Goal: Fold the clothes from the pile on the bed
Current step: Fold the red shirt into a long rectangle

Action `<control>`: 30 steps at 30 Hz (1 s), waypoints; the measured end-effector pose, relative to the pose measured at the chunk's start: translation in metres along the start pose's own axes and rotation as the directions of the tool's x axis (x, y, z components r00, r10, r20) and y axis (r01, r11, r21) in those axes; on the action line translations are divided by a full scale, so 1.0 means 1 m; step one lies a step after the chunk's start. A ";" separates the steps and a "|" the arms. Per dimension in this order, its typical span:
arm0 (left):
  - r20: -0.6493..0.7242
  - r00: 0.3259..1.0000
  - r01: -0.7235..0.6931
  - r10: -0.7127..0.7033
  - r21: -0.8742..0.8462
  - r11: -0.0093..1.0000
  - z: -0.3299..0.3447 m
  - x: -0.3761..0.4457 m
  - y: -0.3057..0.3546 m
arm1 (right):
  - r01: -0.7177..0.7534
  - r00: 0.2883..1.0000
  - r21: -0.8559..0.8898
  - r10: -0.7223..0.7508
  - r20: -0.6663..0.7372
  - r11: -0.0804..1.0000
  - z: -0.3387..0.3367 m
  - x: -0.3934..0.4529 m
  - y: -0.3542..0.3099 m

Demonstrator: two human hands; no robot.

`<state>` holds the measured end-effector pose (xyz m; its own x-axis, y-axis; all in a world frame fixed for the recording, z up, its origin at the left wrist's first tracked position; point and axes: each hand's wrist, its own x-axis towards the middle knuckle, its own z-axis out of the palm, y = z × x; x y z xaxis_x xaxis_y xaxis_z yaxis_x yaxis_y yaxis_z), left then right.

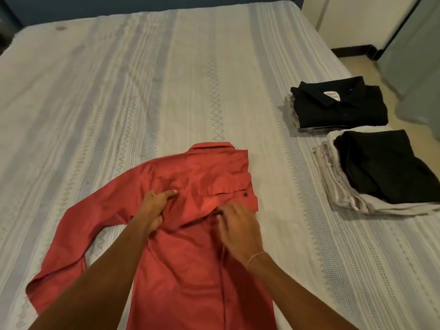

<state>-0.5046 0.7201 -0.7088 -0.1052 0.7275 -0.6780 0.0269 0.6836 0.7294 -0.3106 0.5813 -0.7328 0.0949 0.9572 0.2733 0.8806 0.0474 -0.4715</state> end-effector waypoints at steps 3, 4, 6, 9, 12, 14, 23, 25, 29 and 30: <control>-0.065 0.993 -0.091 0.096 0.077 0.993 -0.006 0.002 -0.002 | -0.310 0.950 -0.114 0.306 -0.055 0.944 -0.004 0.011 0.021; -0.090 0.981 -0.153 0.171 0.184 0.971 -0.010 0.005 -0.003 | -0.385 0.922 -0.131 0.386 -0.018 0.914 -0.004 0.016 0.026; -0.110 0.944 -0.249 0.310 0.377 0.892 -0.015 0.008 -0.006 | -0.503 0.856 -0.072 0.508 0.093 0.861 -0.003 0.024 0.034; -0.141 0.898 -0.307 0.417 0.478 0.823 -0.016 0.018 -0.006 | -0.501 0.854 -0.095 0.509 0.108 0.860 -0.002 0.035 0.035; -0.206 0.855 -0.316 0.477 0.521 0.793 -0.006 0.020 0.003 | -0.485 0.863 0.105 0.494 -0.103 0.868 0.001 0.040 0.019; -0.266 0.802 -0.325 0.535 0.556 0.765 0.003 0.015 0.013 | -0.333 0.919 0.411 0.390 -0.060 0.848 0.002 0.042 0.004; 0.412 0.630 -0.687 0.658 0.690 0.226 0.114 0.025 0.058 | -0.624 0.698 0.548 0.712 0.070 0.557 0.002 0.005 0.053; 0.575 0.610 -0.744 0.545 0.652 0.144 0.149 0.032 0.061 | -0.728 0.596 0.568 0.765 0.245 0.385 -0.007 0.012 0.075; 0.639 0.631 -0.733 0.439 0.677 0.068 0.200 0.044 0.063 | -0.803 0.541 0.558 0.648 0.536 0.210 -0.033 0.024 0.097; 0.623 0.659 -0.706 0.422 0.705 0.062 0.207 0.048 0.064 | -0.811 0.538 0.556 0.610 0.581 0.185 -0.037 0.025 0.102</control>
<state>-0.3024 0.8109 -0.7139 0.5611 0.8042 -0.1961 0.7772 -0.4303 0.4592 -0.2016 0.5991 -0.7429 0.3187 0.7098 -0.6281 -0.1716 -0.6085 -0.7747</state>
